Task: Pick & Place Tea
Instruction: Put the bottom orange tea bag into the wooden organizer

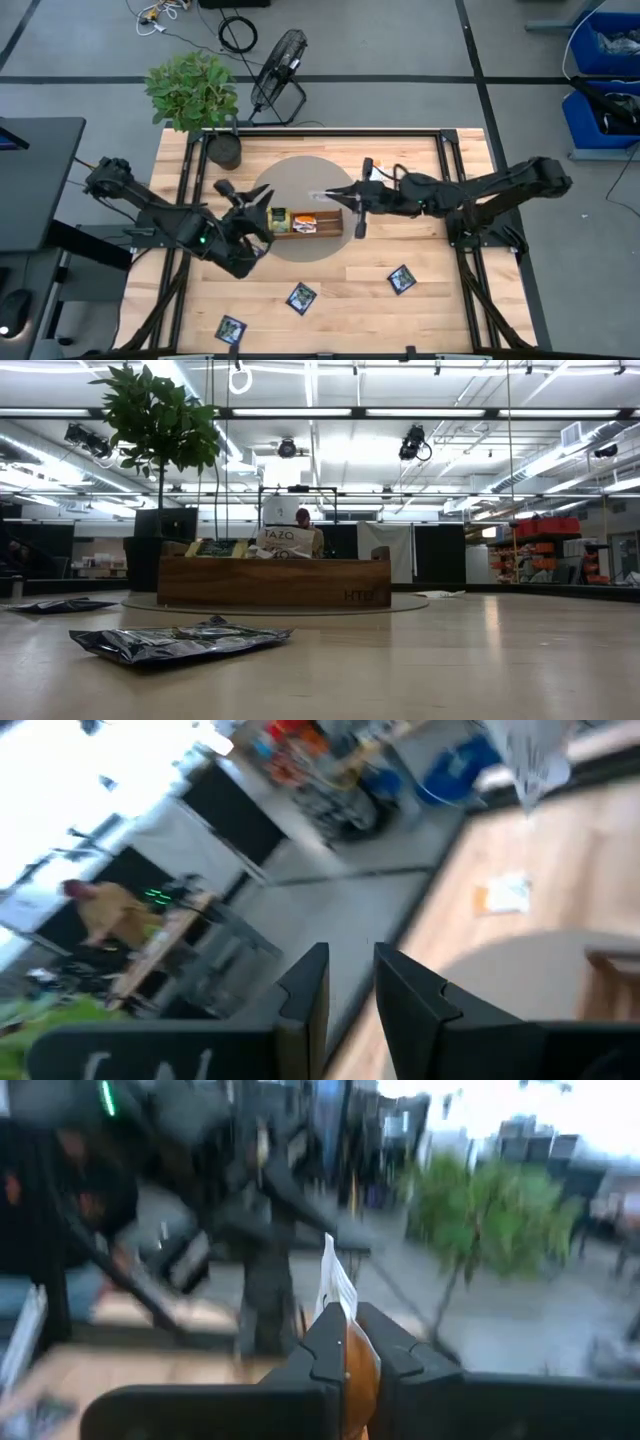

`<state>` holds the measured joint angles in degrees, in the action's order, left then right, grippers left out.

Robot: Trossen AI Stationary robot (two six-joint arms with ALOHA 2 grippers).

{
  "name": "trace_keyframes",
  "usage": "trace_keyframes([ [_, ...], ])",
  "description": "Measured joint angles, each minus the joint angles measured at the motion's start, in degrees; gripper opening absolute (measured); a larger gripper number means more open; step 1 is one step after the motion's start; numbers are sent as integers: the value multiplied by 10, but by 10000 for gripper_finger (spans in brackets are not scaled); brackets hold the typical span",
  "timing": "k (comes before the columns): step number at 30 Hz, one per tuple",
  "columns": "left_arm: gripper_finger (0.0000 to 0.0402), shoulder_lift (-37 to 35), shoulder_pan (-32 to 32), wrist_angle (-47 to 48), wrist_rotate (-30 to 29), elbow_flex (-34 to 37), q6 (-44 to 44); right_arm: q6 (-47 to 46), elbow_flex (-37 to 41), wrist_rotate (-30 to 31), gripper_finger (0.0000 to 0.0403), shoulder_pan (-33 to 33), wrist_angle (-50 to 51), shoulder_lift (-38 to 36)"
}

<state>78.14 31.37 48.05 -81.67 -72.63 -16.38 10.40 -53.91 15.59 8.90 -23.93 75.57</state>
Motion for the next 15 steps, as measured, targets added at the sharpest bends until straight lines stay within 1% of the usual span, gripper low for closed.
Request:
trace_keyframes([
  [2,85,0,10,-6,-25,18,-18,18,29,-1,11,5,-66,-3],
  [5,85,0,20,-8,-31,47,-79,30,53,-2,12,9,-130,-2],
  [8,85,0,33,-21,-35,78,-139,37,58,-2,11,11,-146,-2],
  [11,85,1,45,-79,-31,107,-158,44,58,-2,11,11,-149,-2],
  [12,85,1,50,-104,-22,117,-154,48,58,-2,11,11,-151,-2],
  [13,85,1,54,-141,-1,126,-137,51,58,-2,11,11,-151,-2],
  [15,84,1,54,-226,65,148,-68,53,58,-2,11,10,-153,-4],
])
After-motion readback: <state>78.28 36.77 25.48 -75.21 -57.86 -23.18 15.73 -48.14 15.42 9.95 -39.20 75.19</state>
